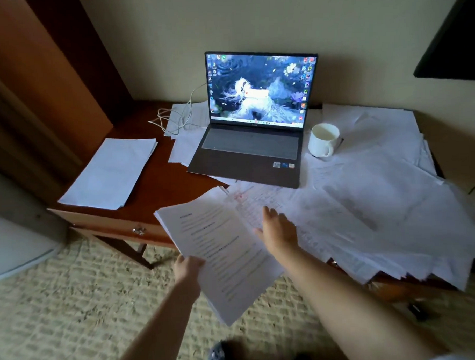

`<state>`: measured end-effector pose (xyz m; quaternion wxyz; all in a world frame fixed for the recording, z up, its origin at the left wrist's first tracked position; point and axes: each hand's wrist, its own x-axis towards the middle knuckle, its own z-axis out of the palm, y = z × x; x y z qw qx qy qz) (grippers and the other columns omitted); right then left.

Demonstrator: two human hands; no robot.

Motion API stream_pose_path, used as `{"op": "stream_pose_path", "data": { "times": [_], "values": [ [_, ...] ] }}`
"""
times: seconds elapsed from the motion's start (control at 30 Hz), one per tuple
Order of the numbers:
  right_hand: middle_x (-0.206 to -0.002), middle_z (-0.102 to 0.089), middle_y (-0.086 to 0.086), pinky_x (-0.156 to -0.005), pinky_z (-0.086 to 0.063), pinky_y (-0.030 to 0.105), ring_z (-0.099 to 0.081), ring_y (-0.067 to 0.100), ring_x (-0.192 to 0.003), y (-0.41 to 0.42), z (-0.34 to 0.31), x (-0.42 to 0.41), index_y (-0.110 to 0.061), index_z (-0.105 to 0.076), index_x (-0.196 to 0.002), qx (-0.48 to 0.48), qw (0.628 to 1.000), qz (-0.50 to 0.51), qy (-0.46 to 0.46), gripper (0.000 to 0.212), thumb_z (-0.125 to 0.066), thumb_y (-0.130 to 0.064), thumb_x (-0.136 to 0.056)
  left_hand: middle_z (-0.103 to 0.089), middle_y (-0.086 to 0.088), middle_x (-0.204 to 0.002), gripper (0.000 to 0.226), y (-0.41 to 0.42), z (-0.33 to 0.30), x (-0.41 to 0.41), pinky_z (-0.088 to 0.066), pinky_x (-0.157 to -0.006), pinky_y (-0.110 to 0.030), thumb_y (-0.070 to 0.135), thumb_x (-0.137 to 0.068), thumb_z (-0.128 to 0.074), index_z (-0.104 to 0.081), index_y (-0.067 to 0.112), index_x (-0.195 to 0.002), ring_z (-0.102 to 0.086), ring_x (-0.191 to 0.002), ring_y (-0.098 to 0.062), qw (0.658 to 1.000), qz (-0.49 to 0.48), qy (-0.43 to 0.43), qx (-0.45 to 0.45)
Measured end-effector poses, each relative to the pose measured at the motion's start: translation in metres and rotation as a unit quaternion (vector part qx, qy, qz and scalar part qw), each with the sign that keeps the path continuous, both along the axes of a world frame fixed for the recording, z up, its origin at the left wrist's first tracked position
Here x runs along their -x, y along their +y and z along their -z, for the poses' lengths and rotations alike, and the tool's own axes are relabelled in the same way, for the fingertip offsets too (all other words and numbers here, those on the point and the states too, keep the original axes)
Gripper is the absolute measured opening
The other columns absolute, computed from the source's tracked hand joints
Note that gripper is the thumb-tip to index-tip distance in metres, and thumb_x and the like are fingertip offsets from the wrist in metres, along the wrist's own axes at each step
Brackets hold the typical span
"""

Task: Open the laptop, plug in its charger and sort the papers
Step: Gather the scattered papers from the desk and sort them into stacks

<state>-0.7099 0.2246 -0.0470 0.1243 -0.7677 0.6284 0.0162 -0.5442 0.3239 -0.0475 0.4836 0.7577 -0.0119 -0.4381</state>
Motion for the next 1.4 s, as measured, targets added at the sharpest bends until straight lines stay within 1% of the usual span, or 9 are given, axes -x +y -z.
{"op": "stream_pose_path", "data": {
  "times": [0.07,0.13,0.33,0.5,0.8,0.93,1.17,1.3,1.4],
  "values": [
    [-0.15,-0.022,0.022,-0.104,-0.035,0.047,-0.027,0.039,-0.136,0.006,0.019,0.009,-0.009,-0.014,-0.148,-0.127,0.991,0.023,0.042,0.084,-0.058,-0.046,-0.087,-0.052,-0.014,-0.074,0.03,0.002,0.004,0.0,-0.043,-0.064,-0.031,-0.021,-0.077,-0.043,-0.052,0.006,-0.072,-0.05,-0.066,-0.026,1.0,0.0,0.009,0.004],
    [-0.154,-0.004,0.023,-0.111,-0.024,0.054,-0.009,0.042,-0.142,0.013,0.027,0.011,-0.011,-0.002,-0.15,-0.164,0.983,0.036,0.078,0.087,-0.058,-0.038,-0.089,-0.056,-0.018,-0.083,0.026,0.003,0.005,0.001,-0.045,-0.068,-0.033,-0.019,-0.078,-0.044,-0.055,0.004,-0.081,-0.053,-0.07,-0.028,1.0,0.011,0.028,0.01],
    [-0.116,-0.063,0.017,-0.085,-0.05,0.037,-0.06,0.032,-0.108,0.01,0.001,0.008,0.001,-0.058,-0.116,-0.051,0.996,-0.007,0.077,0.031,-0.042,0.006,-0.089,-0.063,-0.012,-0.09,0.005,0.006,0.0,0.007,-0.051,-0.079,-0.041,0.009,-0.094,-0.055,-0.059,0.008,-0.094,-0.061,-0.079,-0.027,0.997,0.045,0.04,0.057],
    [-0.116,-0.062,0.012,-0.08,-0.05,0.034,-0.06,0.028,-0.107,0.007,-0.033,-0.009,-0.001,-0.061,-0.113,-0.032,0.987,-0.085,0.131,0.035,-0.047,0.013,-0.084,-0.064,-0.018,-0.106,0.021,0.005,0.004,0.004,-0.05,-0.089,-0.053,0.015,-0.098,-0.049,-0.058,0.003,-0.113,-0.062,-0.098,-0.038,0.994,0.058,0.056,0.068],
    [-0.119,-0.063,0.011,-0.08,-0.05,0.034,-0.06,0.029,-0.11,0.019,-0.057,-0.035,-0.006,-0.063,-0.116,-0.037,0.982,-0.09,0.159,0.039,-0.048,0.012,-0.084,-0.06,-0.016,-0.089,0.009,0.003,-0.002,-0.007,-0.048,-0.082,-0.047,0.004,-0.093,-0.051,-0.059,0.001,-0.095,-0.058,-0.083,-0.035,0.988,0.03,0.141,0.053],
    [-0.117,-0.063,0.011,-0.078,-0.047,0.033,-0.059,0.029,-0.109,0.047,-0.063,-0.072,-0.003,-0.062,-0.113,-0.042,0.985,-0.129,0.11,0.035,-0.045,0.011,-0.086,-0.061,-0.019,-0.092,0.017,0.006,-0.003,-0.015,-0.048,-0.088,-0.051,0.002,-0.094,-0.045,-0.057,0.001,-0.105,-0.059,-0.082,-0.036,0.981,0.04,0.178,0.07],
    [-0.117,-0.061,0.017,-0.082,-0.049,0.035,-0.06,0.031,-0.108,0.07,-0.054,-0.117,0.002,-0.056,-0.117,-0.054,0.984,-0.146,0.088,0.027,-0.05,0.003,-0.09,-0.055,-0.009,-0.05,0.024,0.014,-0.009,-0.033,-0.045,-0.047,-0.025,0.013,-0.101,-0.035,-0.048,0.003,-0.084,-0.055,-0.051,-0.02,0.971,0.038,0.213,0.103],
    [-0.118,-0.06,0.016,-0.084,-0.048,0.034,-0.059,0.032,-0.109,0.076,-0.043,-0.127,0.001,-0.057,-0.116,-0.098,0.982,-0.14,0.078,0.029,-0.052,0.004,-0.088,-0.073,-0.018,-0.083,0.032,0.019,0.003,-0.047,-0.048,-0.083,-0.041,0.02,-0.101,-0.034,-0.056,0.001,-0.115,-0.06,-0.093,-0.034,0.948,0.018,0.274,0.16],
    [-0.116,-0.061,0.015,-0.079,-0.048,0.033,-0.06,0.03,-0.106,0.075,-0.037,-0.132,0.0,-0.06,-0.112,-0.121,0.982,-0.123,0.078,0.026,-0.056,0.003,-0.086,-0.072,-0.019,-0.096,0.032,0.025,0.01,-0.055,-0.046,-0.085,-0.046,0.021,-0.102,-0.033,-0.057,0.004,-0.115,-0.059,-0.103,-0.036,0.932,-0.001,0.319,0.174]
  ]
}}
